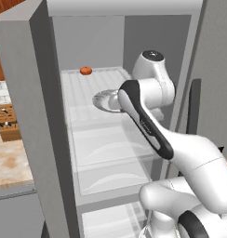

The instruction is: Retrieve the chicken drumstick from the fridge and place it on the saucepan with marinade on the stove.

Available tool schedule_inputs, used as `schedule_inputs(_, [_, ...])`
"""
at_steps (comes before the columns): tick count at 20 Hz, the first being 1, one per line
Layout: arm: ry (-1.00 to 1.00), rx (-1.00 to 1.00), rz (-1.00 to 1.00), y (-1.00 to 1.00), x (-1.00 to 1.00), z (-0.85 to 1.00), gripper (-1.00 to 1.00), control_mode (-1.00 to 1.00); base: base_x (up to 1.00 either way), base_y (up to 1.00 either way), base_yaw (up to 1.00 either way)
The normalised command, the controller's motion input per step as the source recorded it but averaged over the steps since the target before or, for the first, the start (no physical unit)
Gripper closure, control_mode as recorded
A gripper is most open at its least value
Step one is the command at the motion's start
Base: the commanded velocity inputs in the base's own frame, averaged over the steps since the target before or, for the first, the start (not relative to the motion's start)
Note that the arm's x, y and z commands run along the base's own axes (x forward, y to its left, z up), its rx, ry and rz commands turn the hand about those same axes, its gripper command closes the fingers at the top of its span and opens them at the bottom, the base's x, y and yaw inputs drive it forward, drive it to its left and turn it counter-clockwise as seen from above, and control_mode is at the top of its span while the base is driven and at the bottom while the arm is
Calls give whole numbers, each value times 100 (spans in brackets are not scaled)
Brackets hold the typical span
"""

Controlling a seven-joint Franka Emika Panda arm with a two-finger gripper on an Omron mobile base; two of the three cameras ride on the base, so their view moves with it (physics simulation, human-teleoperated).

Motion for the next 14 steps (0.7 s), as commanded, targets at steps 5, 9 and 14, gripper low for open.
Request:
schedule_inputs(5, [8,0,0,-16,-71,27,100,-100,0,0,0])
schedule_inputs(9, [15,0,-1,-21,-89,2,100,-100,0,0,0])
schedule_inputs(14, [6,0,0,-37,-67,0,100,-100,0,0,0])
